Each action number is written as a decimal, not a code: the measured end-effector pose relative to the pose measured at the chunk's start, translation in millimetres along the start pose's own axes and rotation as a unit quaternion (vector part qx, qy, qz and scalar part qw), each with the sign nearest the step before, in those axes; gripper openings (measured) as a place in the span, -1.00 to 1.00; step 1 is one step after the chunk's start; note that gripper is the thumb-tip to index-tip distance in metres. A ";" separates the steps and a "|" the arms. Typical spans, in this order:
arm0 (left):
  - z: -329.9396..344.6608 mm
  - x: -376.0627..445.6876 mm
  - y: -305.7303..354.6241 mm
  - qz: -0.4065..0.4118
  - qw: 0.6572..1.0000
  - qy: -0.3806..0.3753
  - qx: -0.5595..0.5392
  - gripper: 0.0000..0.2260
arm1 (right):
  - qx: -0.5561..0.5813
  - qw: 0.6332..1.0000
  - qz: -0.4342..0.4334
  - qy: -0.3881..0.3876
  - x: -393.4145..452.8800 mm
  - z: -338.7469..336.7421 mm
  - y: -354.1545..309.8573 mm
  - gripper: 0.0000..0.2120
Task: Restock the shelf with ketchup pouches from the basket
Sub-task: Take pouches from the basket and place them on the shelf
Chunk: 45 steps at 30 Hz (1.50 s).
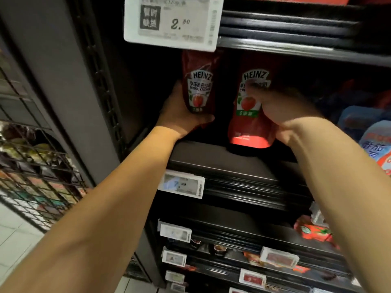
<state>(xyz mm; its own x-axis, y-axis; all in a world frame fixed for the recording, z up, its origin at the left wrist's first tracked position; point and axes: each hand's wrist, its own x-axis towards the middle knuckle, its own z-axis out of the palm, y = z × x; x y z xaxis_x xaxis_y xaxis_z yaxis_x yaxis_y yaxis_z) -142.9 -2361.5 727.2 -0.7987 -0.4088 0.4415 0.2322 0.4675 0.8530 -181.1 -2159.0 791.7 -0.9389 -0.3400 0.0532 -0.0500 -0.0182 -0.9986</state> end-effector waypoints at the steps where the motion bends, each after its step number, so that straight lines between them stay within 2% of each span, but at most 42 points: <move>1: -0.6 1.4 -1.5 -0.001 1.000 0.008 0.004 -0.11 | -0.008 1.000 -0.009 -0.001 6.8 2.8 0.4 -0.81; 3: -1.9 3.8 -4.5 -0.006 1.000 0.025 0.004 -0.14 | -0.026 0.999 -0.019 0.003 19.4 9.6 1.2 -0.80; 6: -1.8 4.9 -7.4 -0.008 0.999 0.044 0.010 -0.19 | -0.039 0.998 -0.039 0.025 41.3 21.0 1.6 -0.66; 12: -0.6 6.4 -7.2 0.014 0.994 0.073 0.079 -0.22 | -0.054 0.993 -0.069 0.076 81.9 41.3 15.6 -0.52; 16: 2.2 8.1 -8.3 0.003 0.987 0.078 0.138 -0.23 | -0.043 0.983 -0.136 0.118 90.3 42.4 36.9 -0.56; 20: 6.1 11.6 -9.1 -0.019 0.979 0.078 0.185 -0.24 | -0.097 0.971 -0.182 0.123 93.5 38.2 57.7 -0.60; 23: 9.6 26.0 -8.0 -0.048 0.976 0.052 0.205 -0.30 | -0.128 0.969 -0.169 0.127 100.7 35.4 66.9 -0.48; 27: 22.4 55.7 -8.7 -0.098 0.970 0.028 0.219 -0.35 | -0.165 0.958 -0.142 0.186 111.6 28.7 69.2 -0.39; 31: 42.6 69.1 -19.3 -0.108 0.971 0.053 0.206 -0.39 | -0.203 0.928 -0.161 0.267 116.1 24.6 72.9 -0.45; 34: 47.3 75.7 -25.4 -0.103 0.968 0.081 0.214 -0.27 | -0.198 0.918 -0.154 0.306 119.6 22.0 73.7 -0.45; 36: 44.0 76.8 -26.5 -0.057 0.970 0.112 0.210 -0.12 | -0.190 0.916 -0.149 0.321 122.6 20.3 73.8 -0.44; 38: 41.0 73.1 -26.2 0.017 0.965 0.150 0.215 -0.09 | -0.198 0.913 -0.138 0.328 124.0 20.9 71.5 -0.45; 40: 42.6 68.7 -25.3 0.061 0.962 0.143 0.223 -0.13 | -0.222 0.914 -0.126 0.316 124.6 21.7 69.8 -0.46; 45: 42.6 71.4 -29.4 0.041 0.969 0.100 0.223 -0.22 | -0.273 0.927 -0.121 0.229 133.5 29.4 60.9 -0.52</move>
<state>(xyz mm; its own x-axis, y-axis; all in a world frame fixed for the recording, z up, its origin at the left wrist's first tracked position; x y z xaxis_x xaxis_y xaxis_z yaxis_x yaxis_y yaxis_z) -230.4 -2371.1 721.8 -0.6542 -0.4778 0.5863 -0.0074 0.7791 0.6268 -299.5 -2233.2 738.0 -0.9175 0.0485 0.3947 -0.3253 0.4792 -0.8152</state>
